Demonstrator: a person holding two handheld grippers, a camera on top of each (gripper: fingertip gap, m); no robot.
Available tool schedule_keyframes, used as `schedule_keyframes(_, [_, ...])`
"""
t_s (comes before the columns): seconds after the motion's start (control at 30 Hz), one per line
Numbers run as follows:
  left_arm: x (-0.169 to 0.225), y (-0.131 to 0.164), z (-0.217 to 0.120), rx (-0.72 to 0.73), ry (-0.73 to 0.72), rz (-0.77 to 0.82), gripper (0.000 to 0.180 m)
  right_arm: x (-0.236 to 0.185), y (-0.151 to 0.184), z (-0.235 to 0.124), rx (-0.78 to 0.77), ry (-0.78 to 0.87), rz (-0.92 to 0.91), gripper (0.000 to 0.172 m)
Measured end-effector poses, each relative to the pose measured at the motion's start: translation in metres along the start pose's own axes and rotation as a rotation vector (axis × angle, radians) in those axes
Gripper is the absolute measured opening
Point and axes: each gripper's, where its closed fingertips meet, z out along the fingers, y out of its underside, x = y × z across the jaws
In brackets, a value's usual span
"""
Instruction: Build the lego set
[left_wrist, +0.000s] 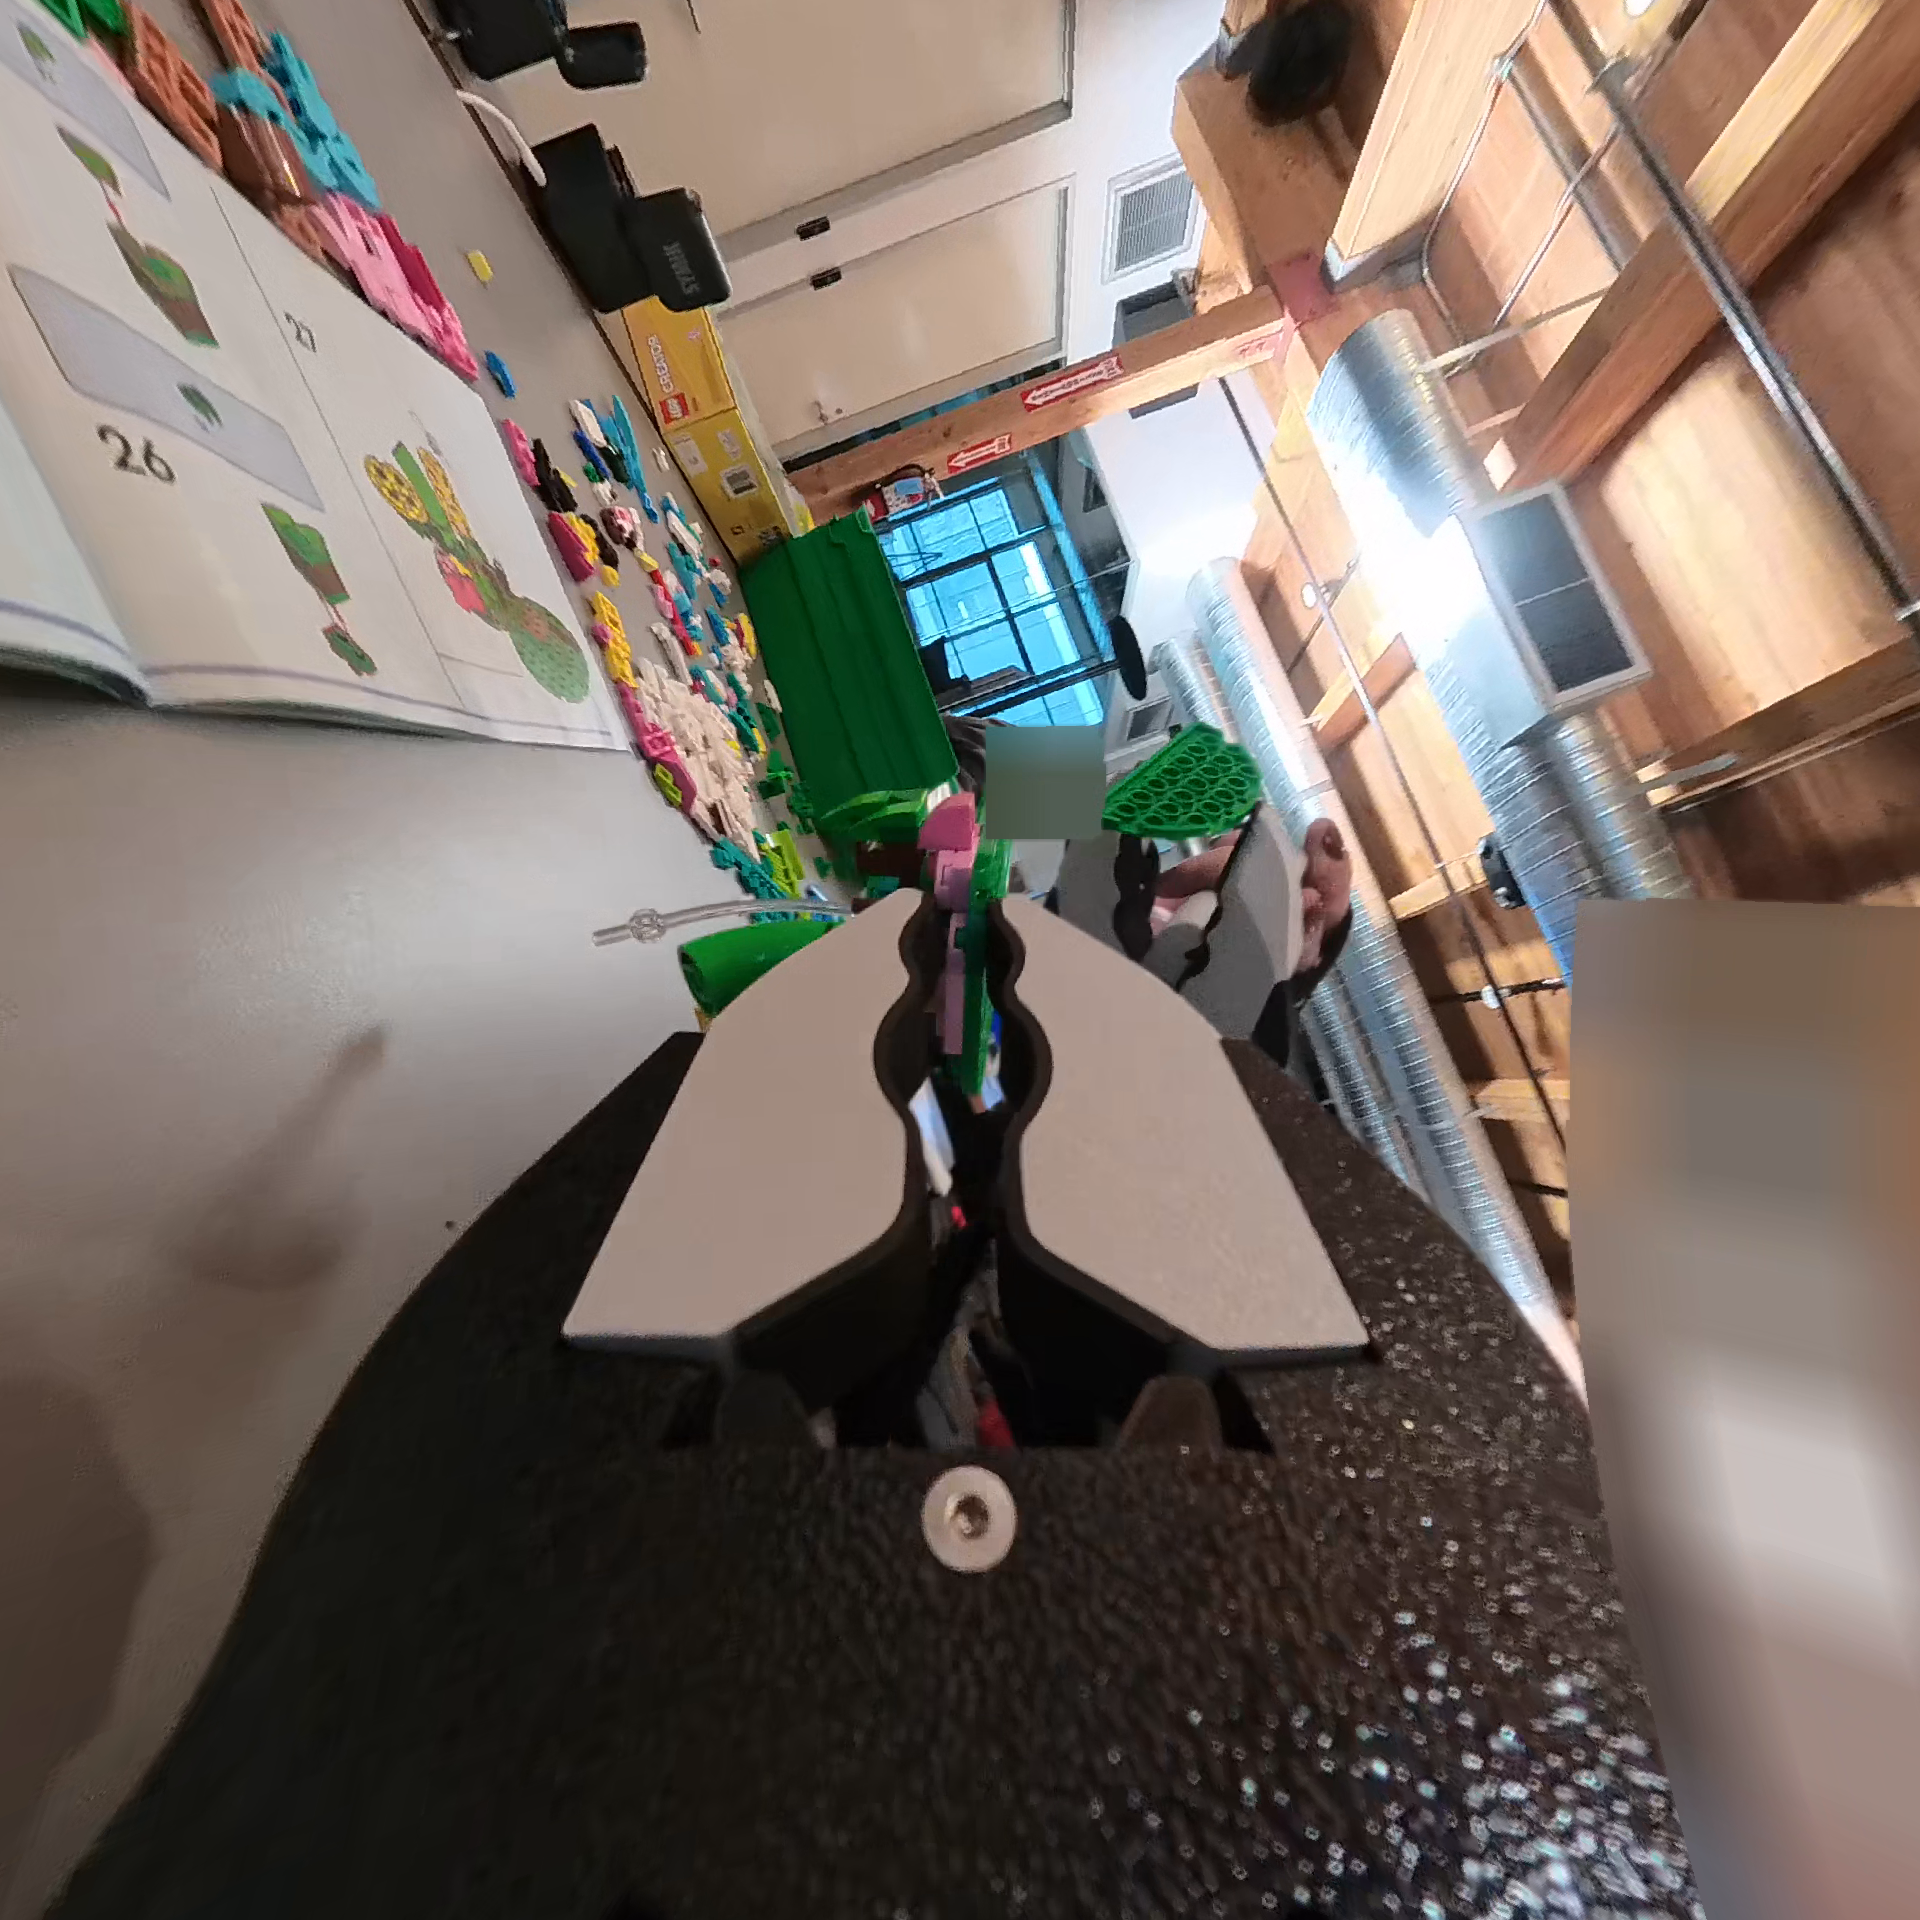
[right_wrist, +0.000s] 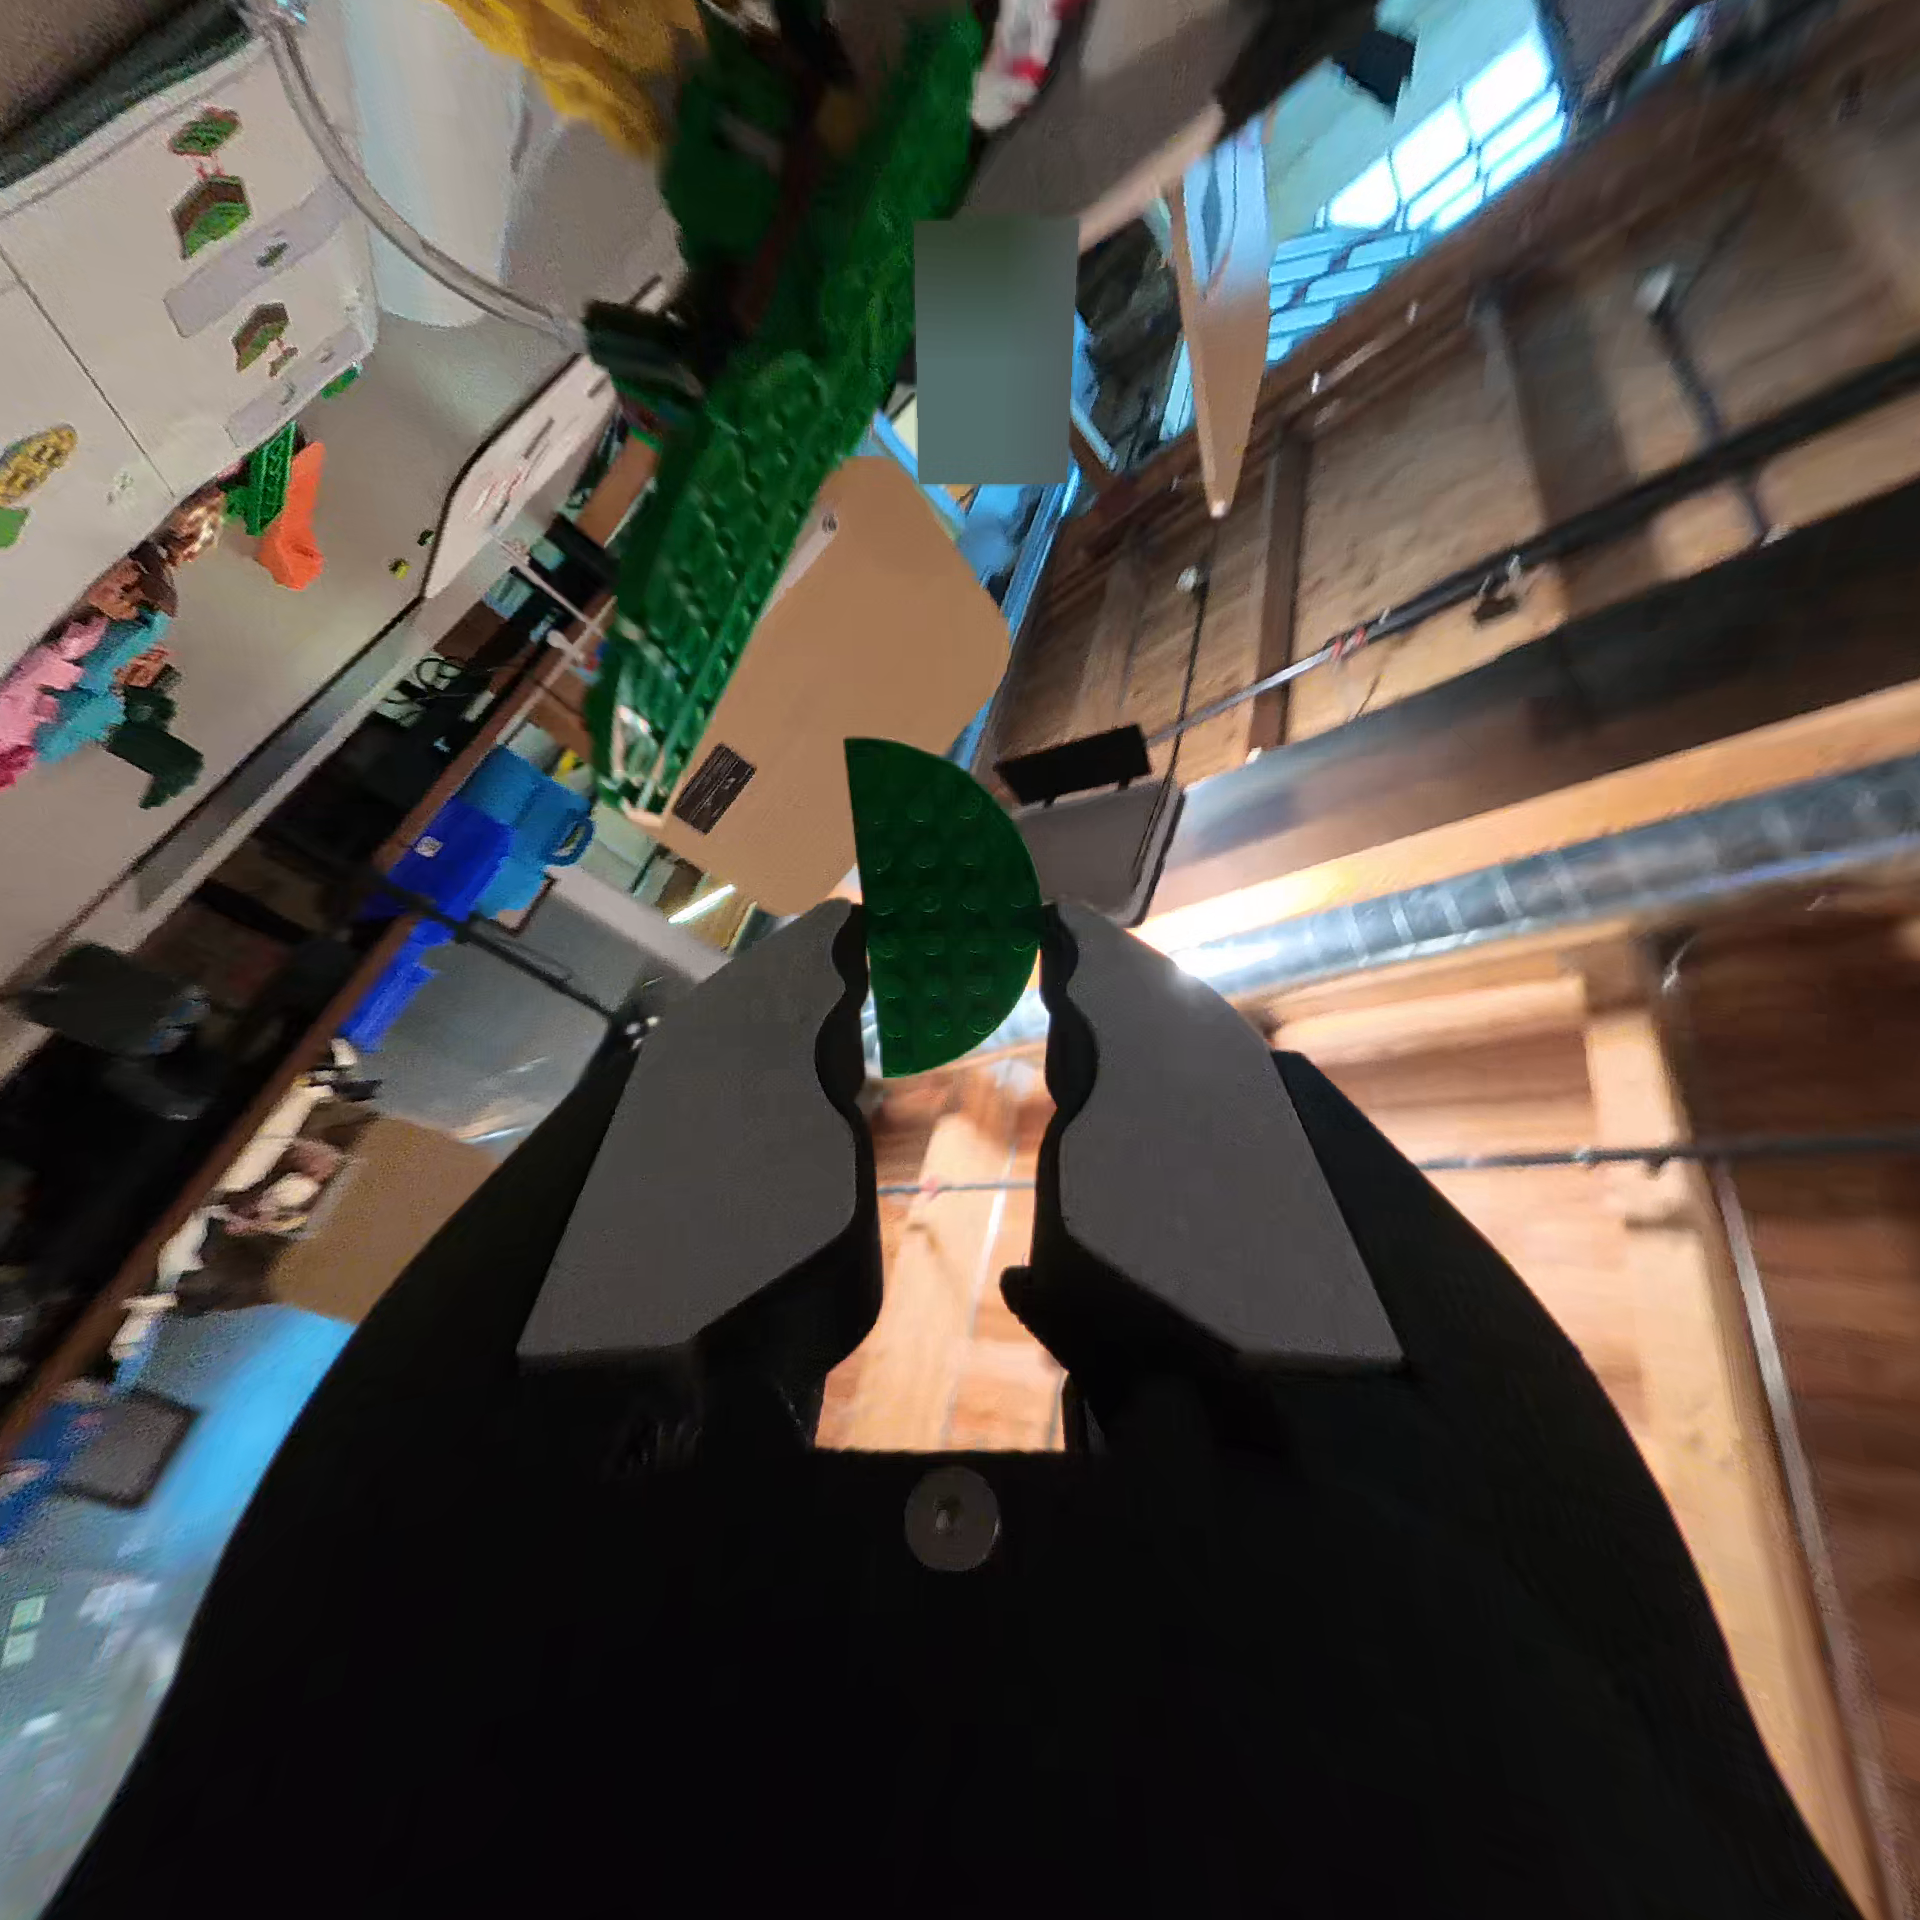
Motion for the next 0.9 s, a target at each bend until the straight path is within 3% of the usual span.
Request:
schedule_keyframes(0.17, [-0.001, 0.004, -0.001, 0.03, 0.03, -0.093, 0.007, -0.001, -0.01, 0.008, 0.084, 0.045, -0.175, 0.03])
schedule_keyframes(0.33, [0.001, 0.0, -0.002, 0.058, 0.064, -0.13, 0.007, 0.002, -0.024, 0.005, 0.156, 0.096, -0.218, 0.03])
schedule_keyframes(0.77, [-0.012, -0.009, -0.01, 0.101, 0.027, -0.112, 0.007, -0.008, -0.021, -0.004, 0.087, 0.078, -0.128, 0.029])
schedule_keyframes(0.9, [-0.017, -0.023, -0.025, 0.145, -0.037, -0.03, 0.007, -0.032, -0.017, -0.015, 0.061, -0.034, -0.074, 0.029])
